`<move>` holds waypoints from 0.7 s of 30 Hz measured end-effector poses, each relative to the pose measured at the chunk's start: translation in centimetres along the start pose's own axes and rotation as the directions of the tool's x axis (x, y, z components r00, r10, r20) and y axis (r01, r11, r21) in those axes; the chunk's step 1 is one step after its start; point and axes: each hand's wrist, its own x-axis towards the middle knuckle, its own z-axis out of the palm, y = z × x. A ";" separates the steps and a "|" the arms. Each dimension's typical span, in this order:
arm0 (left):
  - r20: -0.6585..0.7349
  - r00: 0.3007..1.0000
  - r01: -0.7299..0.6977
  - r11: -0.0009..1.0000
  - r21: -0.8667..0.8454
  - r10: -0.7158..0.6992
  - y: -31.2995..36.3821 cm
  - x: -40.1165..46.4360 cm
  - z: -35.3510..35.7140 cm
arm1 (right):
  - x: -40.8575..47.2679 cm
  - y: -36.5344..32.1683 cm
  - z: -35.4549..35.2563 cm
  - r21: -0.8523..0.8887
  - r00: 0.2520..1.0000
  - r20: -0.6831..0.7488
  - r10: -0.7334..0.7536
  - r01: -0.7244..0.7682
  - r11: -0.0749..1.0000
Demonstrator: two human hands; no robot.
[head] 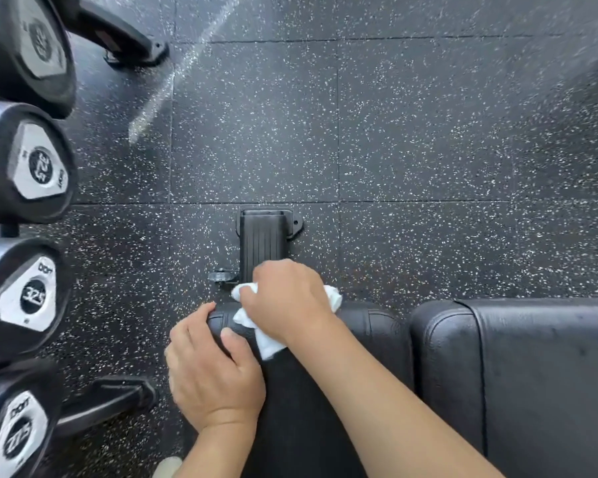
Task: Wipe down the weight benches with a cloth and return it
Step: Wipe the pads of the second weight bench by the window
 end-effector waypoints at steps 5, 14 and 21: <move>-0.016 1.000 -0.025 1.000 0.002 0.025 -0.4 0.2 0.3 | 1.4 -2.4 0.6 0.126 0.994 0.100 -0.051 0.039 0.991; -0.043 0.999 -0.006 1.000 0.022 0.007 -0.8 0.0 0.7 | -5.3 11.2 -5.7 0.014 0.968 -0.060 0.242 -0.242 0.970; -0.030 1.000 -0.002 1.000 0.012 0.002 -0.2 0.0 0.2 | -0.3 1.5 -0.6 -0.034 1.000 0.017 -0.004 0.004 0.999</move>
